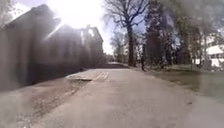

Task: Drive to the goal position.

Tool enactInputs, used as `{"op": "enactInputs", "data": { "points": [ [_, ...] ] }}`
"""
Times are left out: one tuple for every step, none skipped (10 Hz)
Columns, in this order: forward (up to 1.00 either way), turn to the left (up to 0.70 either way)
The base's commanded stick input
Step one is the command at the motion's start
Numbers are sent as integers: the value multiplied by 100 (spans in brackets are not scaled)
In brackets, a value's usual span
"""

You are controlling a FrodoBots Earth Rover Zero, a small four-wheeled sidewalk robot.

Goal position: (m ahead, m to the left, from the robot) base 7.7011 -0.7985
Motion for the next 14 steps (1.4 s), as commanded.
{"op": "enactInputs", "data": {
  "points": [
    [100,0],
    [100,0],
    [100,0],
    [100,0],
    [100,0],
    [100,0],
    [100,0],
    [100,0],
    [100,0],
    [100,0],
    [100,0],
    [100,0],
    [100,0],
    [100,0]
  ]
}}
